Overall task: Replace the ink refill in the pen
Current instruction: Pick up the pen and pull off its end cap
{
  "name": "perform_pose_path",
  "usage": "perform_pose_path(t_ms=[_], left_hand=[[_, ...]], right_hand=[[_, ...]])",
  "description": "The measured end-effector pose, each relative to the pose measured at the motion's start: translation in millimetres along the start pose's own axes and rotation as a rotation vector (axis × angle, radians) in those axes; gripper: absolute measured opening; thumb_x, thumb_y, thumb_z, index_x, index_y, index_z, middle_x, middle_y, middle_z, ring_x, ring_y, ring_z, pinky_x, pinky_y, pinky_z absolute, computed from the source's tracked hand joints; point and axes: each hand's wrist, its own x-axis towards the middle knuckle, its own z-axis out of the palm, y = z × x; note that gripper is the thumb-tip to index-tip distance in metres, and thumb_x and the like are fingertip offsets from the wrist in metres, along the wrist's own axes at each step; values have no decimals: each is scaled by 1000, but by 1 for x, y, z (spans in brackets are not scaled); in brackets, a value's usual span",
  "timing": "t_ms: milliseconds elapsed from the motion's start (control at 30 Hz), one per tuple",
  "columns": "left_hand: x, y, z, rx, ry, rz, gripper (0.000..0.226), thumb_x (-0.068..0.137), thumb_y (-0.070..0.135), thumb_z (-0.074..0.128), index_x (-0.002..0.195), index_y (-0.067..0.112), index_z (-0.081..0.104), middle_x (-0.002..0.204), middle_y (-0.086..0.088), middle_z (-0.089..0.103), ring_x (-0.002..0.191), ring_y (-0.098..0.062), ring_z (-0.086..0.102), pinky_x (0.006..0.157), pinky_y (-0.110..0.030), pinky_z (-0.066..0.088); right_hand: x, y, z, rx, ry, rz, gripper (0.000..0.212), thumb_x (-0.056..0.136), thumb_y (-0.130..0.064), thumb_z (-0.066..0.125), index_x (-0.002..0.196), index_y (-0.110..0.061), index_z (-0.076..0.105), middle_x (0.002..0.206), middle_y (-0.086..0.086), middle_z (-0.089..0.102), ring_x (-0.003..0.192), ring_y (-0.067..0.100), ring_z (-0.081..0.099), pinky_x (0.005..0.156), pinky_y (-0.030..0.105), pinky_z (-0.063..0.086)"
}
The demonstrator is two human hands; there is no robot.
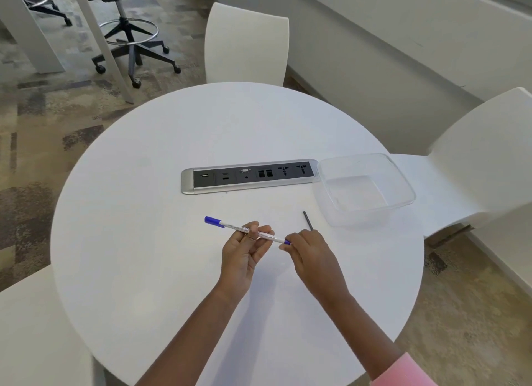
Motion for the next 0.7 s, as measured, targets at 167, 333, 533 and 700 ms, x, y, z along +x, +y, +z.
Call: perform_pose_path(t_ms=[167,333,533,700], left_hand=[[-8,-7,5,-5,-40,-70,10,89,9,50,89,5,59,69,-5,75,66,-16,71,56,-20,57],[-8,-3,4,65,-49,-30,10,89,10,50,86,5,58,70,-5,75,69,-15,72,60,-19,58],[-6,2,3,167,-105,36,13,90,11,49,81,7,57,71,-4,75,72,-13,71,64,-17,56],[-6,5,-1,241,-151,62,15,90,8,49,77,7,57,72,-3,75,72,-16,71,64,-18,56]], right_hand=[[-3,-7,7,-46,54,-48,11,77,-8,59,67,-4,60,56,8,55,53,26,53,39,25,41],[-3,-9,12,276,-5,108,23,89,-9,49,67,-2,51,61,9,47,63,24,41,55,30,36],[2,-23,11,907,-89,574,40,90,-21,49,52,-12,40,48,-5,34,48,10,30,48,21,24],[9,-19,2,1459,-390,1024,42,93,-19,43,52,-13,48,42,-4,43,42,11,39,43,18,36]])
